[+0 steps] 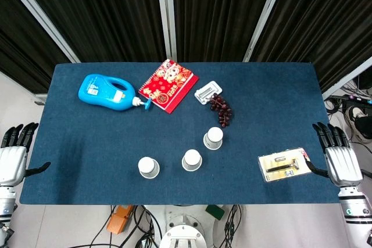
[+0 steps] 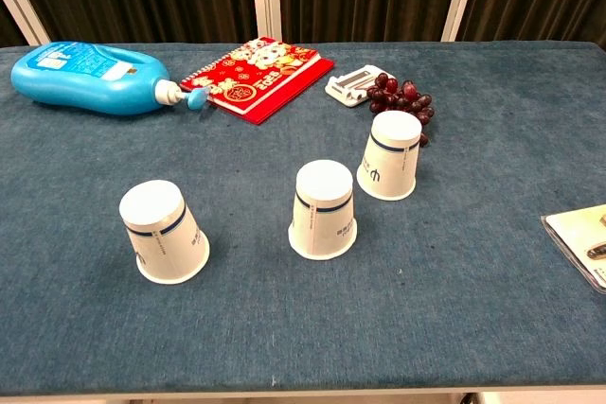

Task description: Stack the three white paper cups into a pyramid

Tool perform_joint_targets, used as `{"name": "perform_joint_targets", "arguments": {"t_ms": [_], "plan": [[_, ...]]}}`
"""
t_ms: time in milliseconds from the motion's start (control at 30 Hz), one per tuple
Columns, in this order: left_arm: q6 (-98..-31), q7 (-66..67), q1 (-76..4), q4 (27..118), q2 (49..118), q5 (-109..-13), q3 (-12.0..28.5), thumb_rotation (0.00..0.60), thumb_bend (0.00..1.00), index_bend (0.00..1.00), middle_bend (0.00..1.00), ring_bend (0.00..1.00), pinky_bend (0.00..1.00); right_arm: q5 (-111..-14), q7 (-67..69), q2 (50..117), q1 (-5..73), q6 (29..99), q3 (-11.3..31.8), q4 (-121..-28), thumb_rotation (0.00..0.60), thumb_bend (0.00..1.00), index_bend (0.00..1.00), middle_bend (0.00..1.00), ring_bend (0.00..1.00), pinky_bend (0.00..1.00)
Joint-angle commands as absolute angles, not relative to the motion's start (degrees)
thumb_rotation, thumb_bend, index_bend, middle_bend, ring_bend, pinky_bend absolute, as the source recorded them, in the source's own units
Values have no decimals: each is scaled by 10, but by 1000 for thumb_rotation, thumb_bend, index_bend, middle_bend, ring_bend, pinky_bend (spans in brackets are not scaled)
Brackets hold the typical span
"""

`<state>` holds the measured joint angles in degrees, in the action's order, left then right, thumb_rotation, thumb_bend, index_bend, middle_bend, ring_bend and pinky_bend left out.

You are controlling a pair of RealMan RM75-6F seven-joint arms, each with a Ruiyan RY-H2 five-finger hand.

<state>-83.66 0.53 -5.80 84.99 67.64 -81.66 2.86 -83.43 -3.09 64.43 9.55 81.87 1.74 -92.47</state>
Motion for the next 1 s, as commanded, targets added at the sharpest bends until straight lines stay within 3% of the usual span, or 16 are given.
{"name": "perform_joint_targets", "arguments": {"t_ms": [33,300,433,600,833,1000], "plan": [[-834,4,-59,850,677,-819,28,600,110,54,77,0,28,-829,-36,642,101,806,22,-931,600,310,0,100,0,90],[-832,-8,-73,869,666,-859,22,600,110,55,79,0,28,-840,-32,617,97,829,37,-948,600,310,0,100,0,88],[-827,-27,-98,888,678,-908,19,600,110,92,150,30,28,-844,-31,602,93,846,48,-961,600,310,0,100,0,88],[-766,-40,-150,922,688,-963,2,600,110,123,209,92,28,-844,-36,587,93,848,55,-976,600,310,0,100,0,88],[-703,-26,-195,966,703,-992,-14,598,110,163,212,100,28,-842,-42,577,96,840,60,-985,600,310,0,100,0,87],[-663,22,-212,974,729,-979,-18,524,110,171,212,108,28,-837,-38,582,100,827,60,-979,600,310,0,100,0,84]]}}
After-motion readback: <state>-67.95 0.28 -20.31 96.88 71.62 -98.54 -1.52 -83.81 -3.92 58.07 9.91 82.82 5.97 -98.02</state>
